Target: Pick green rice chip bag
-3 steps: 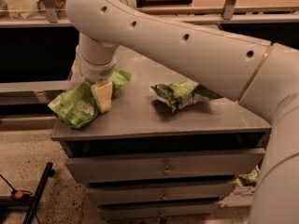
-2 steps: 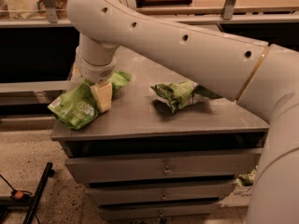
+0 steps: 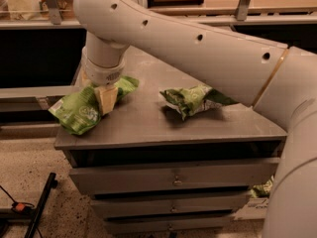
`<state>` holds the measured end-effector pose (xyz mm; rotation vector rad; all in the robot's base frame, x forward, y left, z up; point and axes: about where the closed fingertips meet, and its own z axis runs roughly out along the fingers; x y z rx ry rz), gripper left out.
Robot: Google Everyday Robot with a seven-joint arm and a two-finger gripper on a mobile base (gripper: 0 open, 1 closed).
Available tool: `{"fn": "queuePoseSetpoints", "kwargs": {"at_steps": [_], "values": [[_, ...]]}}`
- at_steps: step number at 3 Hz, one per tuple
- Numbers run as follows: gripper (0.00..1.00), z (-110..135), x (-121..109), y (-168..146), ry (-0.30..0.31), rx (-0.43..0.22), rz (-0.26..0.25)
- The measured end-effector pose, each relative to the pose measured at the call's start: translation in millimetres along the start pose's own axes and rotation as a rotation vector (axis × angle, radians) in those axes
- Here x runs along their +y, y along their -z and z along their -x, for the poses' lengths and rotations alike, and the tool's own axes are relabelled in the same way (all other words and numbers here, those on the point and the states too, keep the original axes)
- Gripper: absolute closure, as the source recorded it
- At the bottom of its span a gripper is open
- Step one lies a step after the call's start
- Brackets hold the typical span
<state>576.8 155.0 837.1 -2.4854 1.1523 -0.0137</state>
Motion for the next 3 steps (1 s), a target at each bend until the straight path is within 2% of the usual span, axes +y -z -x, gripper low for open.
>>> {"fn": "queuePoseSetpoints", "kwargs": {"at_steps": [1,2,3], "values": [[1.0,-12,2,15,-0.042,0.008,-0.029],[1.0,-25,4,32,-0.089,0.018,-0.066],[1.0,-30,4,55,-0.12,0.011,-0.128]]}}
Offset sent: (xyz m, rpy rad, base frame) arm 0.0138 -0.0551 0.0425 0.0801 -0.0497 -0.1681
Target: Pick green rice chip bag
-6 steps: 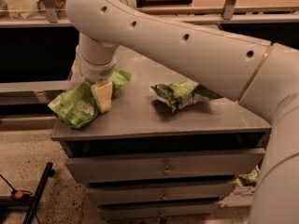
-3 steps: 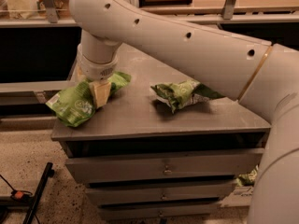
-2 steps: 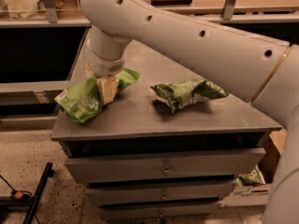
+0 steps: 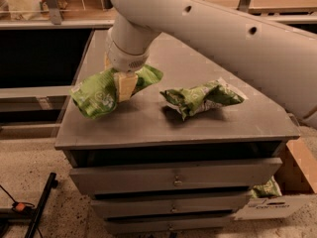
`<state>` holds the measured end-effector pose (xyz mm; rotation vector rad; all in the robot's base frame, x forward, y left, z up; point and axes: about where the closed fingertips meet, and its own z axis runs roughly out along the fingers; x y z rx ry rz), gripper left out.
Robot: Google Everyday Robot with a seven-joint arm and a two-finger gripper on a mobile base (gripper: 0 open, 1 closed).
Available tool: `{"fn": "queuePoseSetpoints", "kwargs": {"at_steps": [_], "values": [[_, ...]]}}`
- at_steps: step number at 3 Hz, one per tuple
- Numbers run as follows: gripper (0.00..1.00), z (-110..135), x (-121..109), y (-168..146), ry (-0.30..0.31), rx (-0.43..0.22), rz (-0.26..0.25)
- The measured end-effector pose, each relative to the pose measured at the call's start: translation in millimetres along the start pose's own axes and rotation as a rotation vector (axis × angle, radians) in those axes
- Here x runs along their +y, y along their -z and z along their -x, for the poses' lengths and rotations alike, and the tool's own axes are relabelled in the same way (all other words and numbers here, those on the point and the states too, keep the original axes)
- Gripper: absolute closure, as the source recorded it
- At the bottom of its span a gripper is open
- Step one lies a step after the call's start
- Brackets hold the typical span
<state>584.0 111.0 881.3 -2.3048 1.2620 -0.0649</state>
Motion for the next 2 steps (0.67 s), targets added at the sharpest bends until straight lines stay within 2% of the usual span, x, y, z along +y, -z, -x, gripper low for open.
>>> {"fn": "queuePoseSetpoints", "kwargs": {"at_steps": [1,2], "values": [[1.0,6.4,-5.2,21.8,-0.003,-0.018,-0.086],[1.0,6.4,-8.5,23.8,-0.004,-0.02,-0.104]]}}
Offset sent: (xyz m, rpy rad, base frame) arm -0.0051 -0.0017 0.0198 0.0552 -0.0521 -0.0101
